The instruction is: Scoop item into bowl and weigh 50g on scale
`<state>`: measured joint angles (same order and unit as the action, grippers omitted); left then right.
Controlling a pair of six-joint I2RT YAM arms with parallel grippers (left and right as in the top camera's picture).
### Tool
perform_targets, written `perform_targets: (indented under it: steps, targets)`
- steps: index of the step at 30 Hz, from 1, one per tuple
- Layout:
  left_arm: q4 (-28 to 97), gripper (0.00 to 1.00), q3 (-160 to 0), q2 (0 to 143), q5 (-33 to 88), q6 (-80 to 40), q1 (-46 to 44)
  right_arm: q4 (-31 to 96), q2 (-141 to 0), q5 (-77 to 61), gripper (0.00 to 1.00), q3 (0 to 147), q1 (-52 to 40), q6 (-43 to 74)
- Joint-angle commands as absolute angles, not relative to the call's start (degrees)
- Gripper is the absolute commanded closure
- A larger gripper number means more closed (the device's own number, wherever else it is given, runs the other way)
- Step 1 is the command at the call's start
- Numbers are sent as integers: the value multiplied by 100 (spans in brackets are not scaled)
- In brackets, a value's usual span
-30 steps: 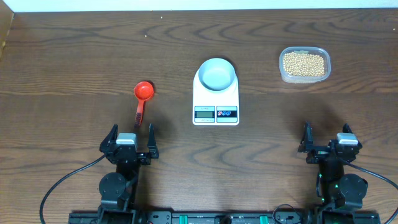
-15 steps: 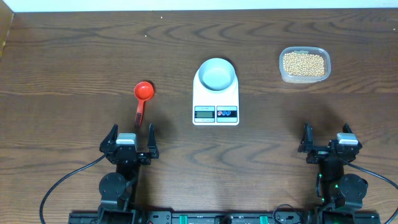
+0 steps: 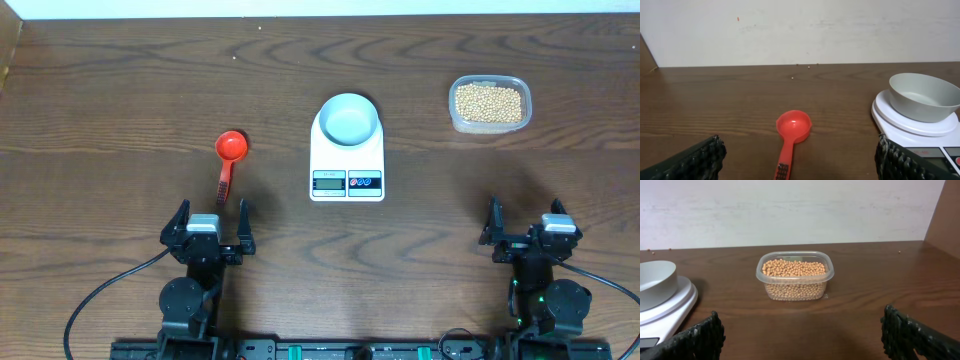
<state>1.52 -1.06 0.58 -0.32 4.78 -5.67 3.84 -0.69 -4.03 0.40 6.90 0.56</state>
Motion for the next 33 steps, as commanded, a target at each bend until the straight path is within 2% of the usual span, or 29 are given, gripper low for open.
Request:
perform_targets:
  steps: [1,27,33]
  targets:
    - [405,2,-23,23,-191,554,-543,408,-38,-355,1,32,698,-8]
    - [405,2,-23,23,-189,552,-543,410,-38,-353,1,32,698,-8]
    - [78,2,-36,30,-36,-301,-543,408,-38,-355,1,32,698,-8]
